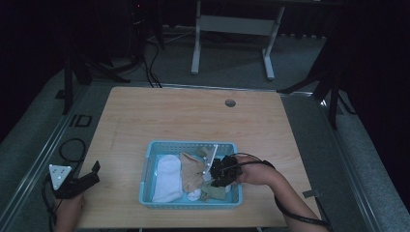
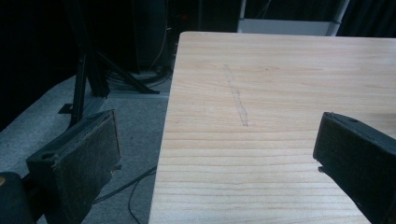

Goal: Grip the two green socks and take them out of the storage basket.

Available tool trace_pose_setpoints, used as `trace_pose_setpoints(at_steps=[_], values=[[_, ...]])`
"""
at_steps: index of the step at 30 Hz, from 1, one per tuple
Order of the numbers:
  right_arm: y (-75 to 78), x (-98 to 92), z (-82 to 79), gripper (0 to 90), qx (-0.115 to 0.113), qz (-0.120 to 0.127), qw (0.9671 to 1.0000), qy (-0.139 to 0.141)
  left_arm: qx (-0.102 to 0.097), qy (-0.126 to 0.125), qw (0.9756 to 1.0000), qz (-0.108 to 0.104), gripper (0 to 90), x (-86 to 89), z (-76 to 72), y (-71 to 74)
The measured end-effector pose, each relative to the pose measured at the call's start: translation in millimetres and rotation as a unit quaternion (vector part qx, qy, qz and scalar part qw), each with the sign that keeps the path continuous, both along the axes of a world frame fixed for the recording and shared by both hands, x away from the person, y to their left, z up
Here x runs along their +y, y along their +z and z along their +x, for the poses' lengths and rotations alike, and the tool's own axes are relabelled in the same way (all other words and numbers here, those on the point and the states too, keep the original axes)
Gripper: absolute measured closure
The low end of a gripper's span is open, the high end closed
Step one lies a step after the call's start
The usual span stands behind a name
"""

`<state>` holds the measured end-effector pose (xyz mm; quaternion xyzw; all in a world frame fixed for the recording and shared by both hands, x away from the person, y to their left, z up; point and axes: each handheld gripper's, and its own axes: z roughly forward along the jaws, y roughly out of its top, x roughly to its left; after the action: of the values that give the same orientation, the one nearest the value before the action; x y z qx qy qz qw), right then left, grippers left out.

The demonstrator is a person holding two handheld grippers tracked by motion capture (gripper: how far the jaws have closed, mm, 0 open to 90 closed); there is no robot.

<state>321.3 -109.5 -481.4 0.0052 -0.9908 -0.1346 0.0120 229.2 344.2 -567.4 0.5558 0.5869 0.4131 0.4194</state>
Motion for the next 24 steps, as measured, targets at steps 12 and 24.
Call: trace_pose_setpoints(at_steps=[12,24], values=[[29.3,-5.6,-1.3,82.1,-0.016,0.020,0.9997,-0.004,-0.001,0.001,1.0000,0.000,0.3,-0.1,-0.1,0.0],[59.5,-16.8,2.7,82.1,-0.030,0.052,0.9979,-0.023,0.001,0.001,1.0000,0.002,0.3,-0.1,0.1,0.0]])
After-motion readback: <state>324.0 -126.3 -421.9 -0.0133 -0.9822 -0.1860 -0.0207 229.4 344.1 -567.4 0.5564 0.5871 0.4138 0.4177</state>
